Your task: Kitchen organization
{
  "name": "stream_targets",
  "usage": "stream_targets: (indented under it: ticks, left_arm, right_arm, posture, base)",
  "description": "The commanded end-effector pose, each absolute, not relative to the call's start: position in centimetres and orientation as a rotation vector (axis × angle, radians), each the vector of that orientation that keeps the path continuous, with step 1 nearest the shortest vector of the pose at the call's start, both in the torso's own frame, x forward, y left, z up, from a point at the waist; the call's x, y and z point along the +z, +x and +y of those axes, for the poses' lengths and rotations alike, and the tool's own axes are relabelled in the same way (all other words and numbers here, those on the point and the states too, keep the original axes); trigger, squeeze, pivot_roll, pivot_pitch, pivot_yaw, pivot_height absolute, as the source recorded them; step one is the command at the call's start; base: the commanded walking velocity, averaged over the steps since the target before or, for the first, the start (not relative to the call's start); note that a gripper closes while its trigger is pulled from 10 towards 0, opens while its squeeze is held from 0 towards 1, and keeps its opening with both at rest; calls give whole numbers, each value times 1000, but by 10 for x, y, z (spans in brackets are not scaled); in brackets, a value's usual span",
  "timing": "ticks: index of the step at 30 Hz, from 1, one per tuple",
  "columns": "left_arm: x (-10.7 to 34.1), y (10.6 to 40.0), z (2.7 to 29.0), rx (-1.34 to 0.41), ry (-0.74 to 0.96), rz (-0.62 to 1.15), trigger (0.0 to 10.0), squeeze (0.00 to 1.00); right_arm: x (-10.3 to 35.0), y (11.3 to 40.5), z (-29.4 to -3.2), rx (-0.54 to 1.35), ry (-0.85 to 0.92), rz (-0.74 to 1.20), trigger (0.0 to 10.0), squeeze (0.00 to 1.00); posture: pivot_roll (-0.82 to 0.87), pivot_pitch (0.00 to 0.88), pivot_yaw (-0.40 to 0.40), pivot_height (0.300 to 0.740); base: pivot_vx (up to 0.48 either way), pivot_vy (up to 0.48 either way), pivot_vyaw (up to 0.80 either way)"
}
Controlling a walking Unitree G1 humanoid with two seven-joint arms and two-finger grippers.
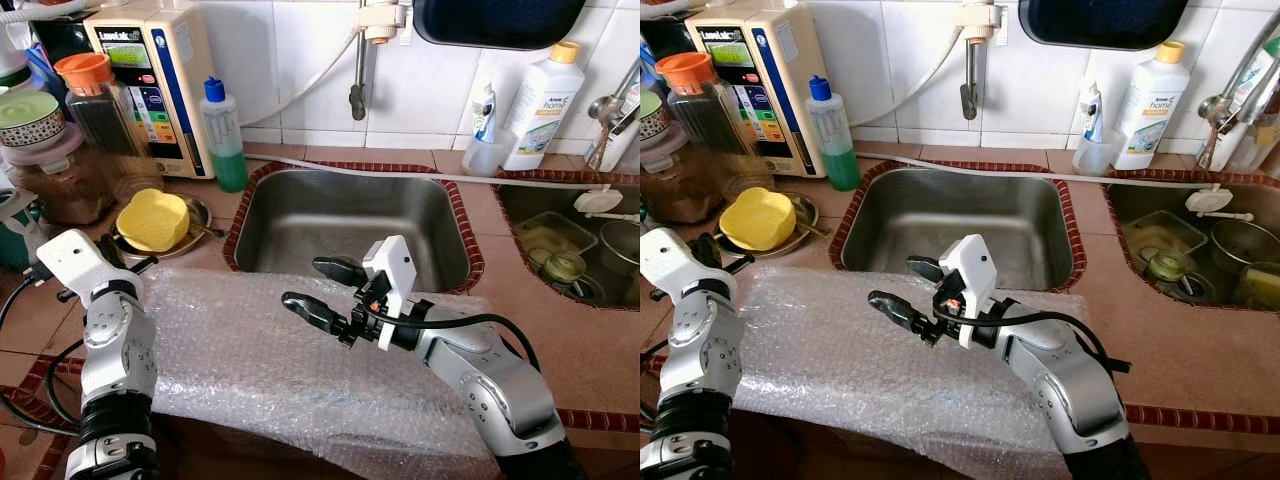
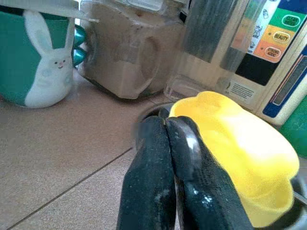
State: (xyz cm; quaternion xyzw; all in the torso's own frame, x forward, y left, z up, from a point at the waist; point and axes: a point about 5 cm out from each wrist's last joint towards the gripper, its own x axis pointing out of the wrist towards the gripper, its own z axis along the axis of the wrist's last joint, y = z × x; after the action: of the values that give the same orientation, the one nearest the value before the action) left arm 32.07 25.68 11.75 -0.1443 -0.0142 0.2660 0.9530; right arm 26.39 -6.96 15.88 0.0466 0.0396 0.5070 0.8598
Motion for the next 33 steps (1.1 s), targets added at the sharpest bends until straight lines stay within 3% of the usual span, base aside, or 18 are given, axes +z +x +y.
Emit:
stream_targets:
  ticks: [1,11,25,33]
  left_arm:
    - [112,318,261,553,-283,11,0,0]
    - [112,315,255,502,-258,44,0,0]
    - [169,314,246,415,39,-256,0,0]
    - [175,313,245,414,73,-280,0,0]
  right_arm:
    - [161,265,-68,1073,87,71,10000,0]
    - [162,266,-68,1064,77,68,10000,0]
    - [163,271,-71,1052,66,62,10000,0]
    - [163,273,-72,1048,60,60,10000,0]
  posture:
    - [45,0,55,740]
    - [45,0,59,740]
    - [51,0,50,740]
    - [48,0,48,740]
  base:
    - [0,0,0]
    - [0,0,0]
    - [0,0,0]
    - [0,0,0]
